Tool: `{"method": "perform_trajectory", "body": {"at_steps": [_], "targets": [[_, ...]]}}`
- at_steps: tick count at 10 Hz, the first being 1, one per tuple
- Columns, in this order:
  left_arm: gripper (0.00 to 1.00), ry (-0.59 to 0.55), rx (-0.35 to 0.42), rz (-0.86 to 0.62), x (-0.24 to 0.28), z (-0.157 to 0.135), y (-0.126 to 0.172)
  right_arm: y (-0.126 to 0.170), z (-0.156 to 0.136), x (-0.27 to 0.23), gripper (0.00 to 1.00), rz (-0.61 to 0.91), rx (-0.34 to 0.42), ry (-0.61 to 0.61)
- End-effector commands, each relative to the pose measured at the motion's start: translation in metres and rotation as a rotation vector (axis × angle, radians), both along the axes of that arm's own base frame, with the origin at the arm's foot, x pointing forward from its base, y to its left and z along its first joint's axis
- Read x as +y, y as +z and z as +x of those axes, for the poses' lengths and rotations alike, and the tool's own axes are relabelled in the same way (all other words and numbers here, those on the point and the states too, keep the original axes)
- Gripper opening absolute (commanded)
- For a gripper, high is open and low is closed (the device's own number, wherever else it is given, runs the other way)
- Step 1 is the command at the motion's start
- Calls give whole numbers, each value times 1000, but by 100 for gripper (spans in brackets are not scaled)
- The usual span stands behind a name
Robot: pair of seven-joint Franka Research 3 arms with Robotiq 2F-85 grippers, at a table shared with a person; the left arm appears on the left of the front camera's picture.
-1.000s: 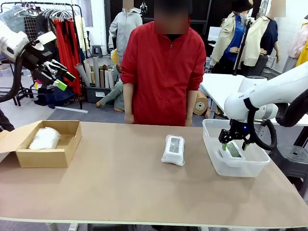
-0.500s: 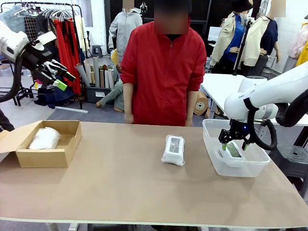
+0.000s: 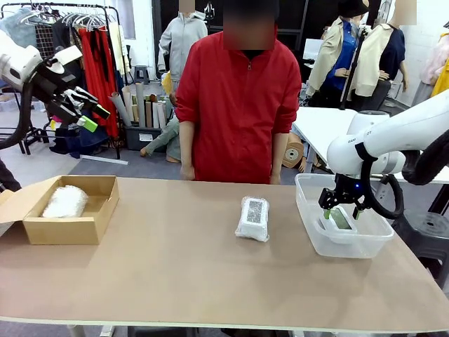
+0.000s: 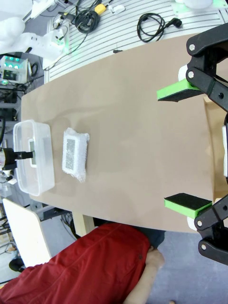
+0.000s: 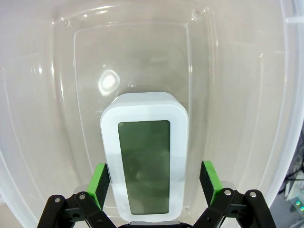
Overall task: Separate and place wrapped and unwrapped clocks.
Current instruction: Pick up the Digital clock indicated by the person.
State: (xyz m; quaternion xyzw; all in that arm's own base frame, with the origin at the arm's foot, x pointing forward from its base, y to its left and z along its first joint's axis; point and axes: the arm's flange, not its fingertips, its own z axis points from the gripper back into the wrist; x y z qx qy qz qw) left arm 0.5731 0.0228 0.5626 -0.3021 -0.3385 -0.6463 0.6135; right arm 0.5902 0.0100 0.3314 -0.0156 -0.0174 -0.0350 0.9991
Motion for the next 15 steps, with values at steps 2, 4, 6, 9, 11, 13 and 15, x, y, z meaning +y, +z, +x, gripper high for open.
{"method": "perform_trajectory", "body": {"at_steps": [2, 4, 6, 9, 11, 13, 15], "targets": [[100, -14, -7, 5, 0, -1, -1, 12, 2, -2, 100, 24, -7, 44], [100, -14, -7, 5, 0, -1, -1, 41, 0, 1, 100, 53, -43, 111], [100, -14, -7, 5, 0, -1, -1, 72, 1, 4, 100, 96, -82, 177], [100, -14, -7, 5, 0, -1, -1, 119, 4, 2, 100, 176, -140, 314], [100, -14, -7, 5, 0, -1, -1, 150, 3, 7, 100, 193, -168, 354], [100, -14, -7, 5, 0, -1, -1, 179, 2, 7, 100, 246, -230, 406], [100, -14, -7, 5, 0, -1, -1, 198, 6, 3, 100, 331, -290, 496]]}}
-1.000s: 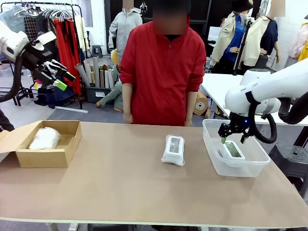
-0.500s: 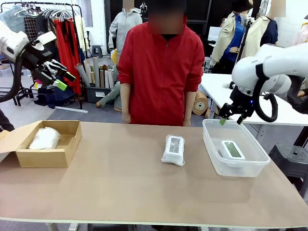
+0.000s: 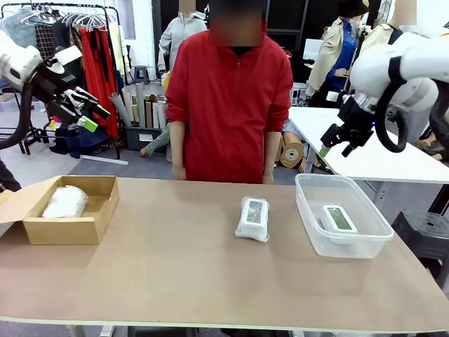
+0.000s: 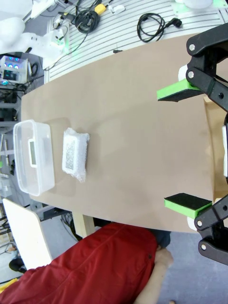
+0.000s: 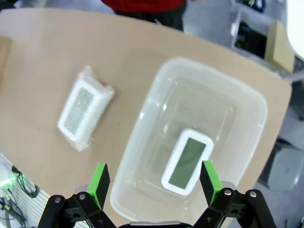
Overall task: Separate and place wrapped and unwrapped clocks.
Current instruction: Pick up the Digital clock indicated by the person.
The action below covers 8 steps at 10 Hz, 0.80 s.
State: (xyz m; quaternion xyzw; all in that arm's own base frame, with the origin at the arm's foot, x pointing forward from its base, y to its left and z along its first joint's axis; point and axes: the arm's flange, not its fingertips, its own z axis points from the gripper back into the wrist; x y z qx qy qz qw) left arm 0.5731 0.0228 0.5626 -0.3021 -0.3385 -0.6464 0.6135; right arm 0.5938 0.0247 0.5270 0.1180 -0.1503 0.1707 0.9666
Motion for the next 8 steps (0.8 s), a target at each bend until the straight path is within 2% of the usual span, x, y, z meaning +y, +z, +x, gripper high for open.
{"method": "perform_trajectory", "body": {"at_steps": [1, 2, 3, 6, 8], "targets": [[100, -14, -7, 5, 0, -1, -1, 11, 0, -15, 100, 80, 0, 129], [100, -14, -7, 5, 0, -1, -1, 17, 0, -19, 100, 132, -53, 266], [100, -14, -7, 5, 0, -1, -1, 19, -2, -22, 100, 163, -68, 331], [100, -14, -7, 5, 0, -1, -1, 24, -9, -30, 100, 333, -280, 609], [100, -14, -7, 5, 0, -1, -1, 20, -16, -32, 100, 377, -361, 743]]}}
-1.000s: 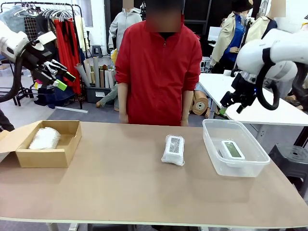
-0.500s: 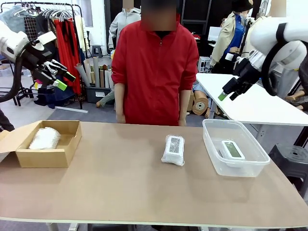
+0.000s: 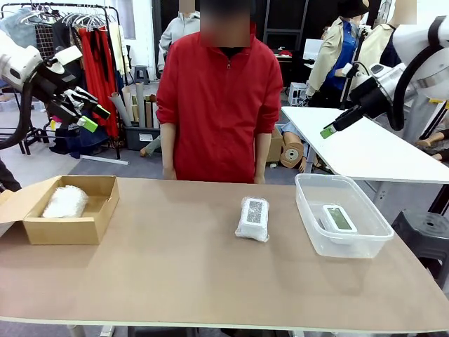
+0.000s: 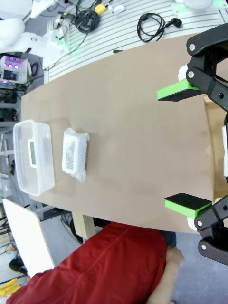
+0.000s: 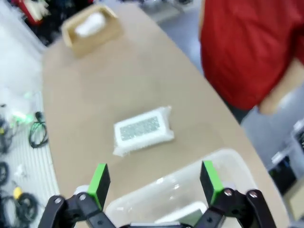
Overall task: Separate and place wrapped and unwrapped clocks.
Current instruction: Pick up the Digital clock indicated by the person.
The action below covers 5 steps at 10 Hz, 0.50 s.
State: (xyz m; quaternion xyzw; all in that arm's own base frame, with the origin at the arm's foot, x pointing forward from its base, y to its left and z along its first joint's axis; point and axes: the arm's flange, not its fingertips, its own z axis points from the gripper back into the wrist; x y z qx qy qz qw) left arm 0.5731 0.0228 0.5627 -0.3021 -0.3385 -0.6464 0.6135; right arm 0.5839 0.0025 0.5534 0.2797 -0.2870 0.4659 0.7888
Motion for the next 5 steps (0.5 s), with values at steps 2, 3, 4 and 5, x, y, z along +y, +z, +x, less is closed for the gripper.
{"method": "perform_trajectory", "body": {"at_steps": [2, 3, 4, 5], "targets": [[100, -14, -7, 5, 0, -1, -1, -11, -18, -13, 100, 58, -130, 204], [100, -14, -7, 5, 0, -1, -1, -13, -21, -16, 100, 54, -187, 243], [100, -14, -7, 5, 0, -1, -1, -15, -23, -16, 100, 52, -241, 267], [100, -14, -7, 5, 0, -1, -1, -16, -24, -15, 100, 51, -285, 296]]}}
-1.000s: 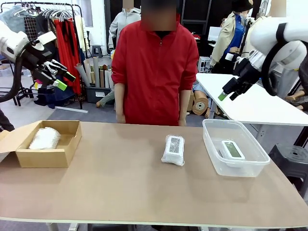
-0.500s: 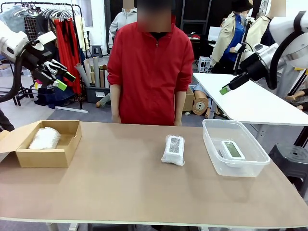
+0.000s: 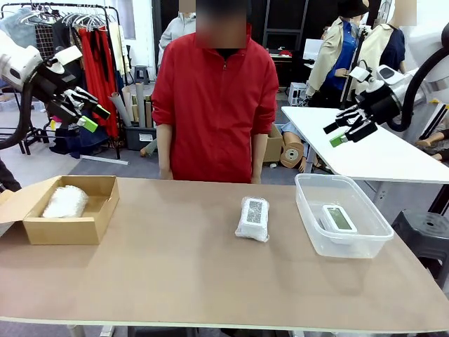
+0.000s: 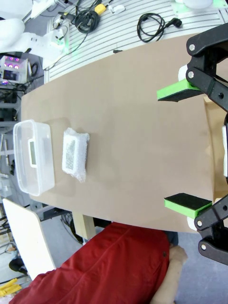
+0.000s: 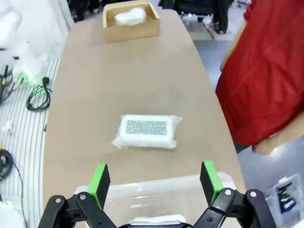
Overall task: Separate and place wrapped and unwrapped clocks.
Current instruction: Pick up the Digital clock indicated by the person.
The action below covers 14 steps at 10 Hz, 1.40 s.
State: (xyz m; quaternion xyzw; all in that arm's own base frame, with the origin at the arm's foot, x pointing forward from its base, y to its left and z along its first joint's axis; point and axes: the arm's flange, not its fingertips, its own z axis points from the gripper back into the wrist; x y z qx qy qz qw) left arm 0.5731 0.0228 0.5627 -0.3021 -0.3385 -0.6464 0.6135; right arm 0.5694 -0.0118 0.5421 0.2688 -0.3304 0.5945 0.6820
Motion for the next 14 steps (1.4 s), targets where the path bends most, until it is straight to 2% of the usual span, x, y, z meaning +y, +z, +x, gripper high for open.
{"method": "perform_trajectory", "body": {"at_steps": [1, 4, 6, 7, 8, 14], "targets": [[100, -14, -7, 5, 0, -1, -1, -6, -13, 2, 100, 55, -95, 48], [100, -14, -7, 5, 0, -1, -1, -4, -12, 10, 100, 102, -98, -4], [100, -14, -7, 5, 0, -1, -1, -6, -7, 11, 100, 87, -42, -11], [100, -14, -7, 5, 0, -1, -1, -7, -2, 10, 100, 89, -5, -61], [100, -14, -7, 5, 0, -1, -1, -3, -6, 7, 100, 84, -59, 14], [100, -14, -7, 5, 0, -1, -1, -3, -6, 7, 100, 84, -59, 14]]}}
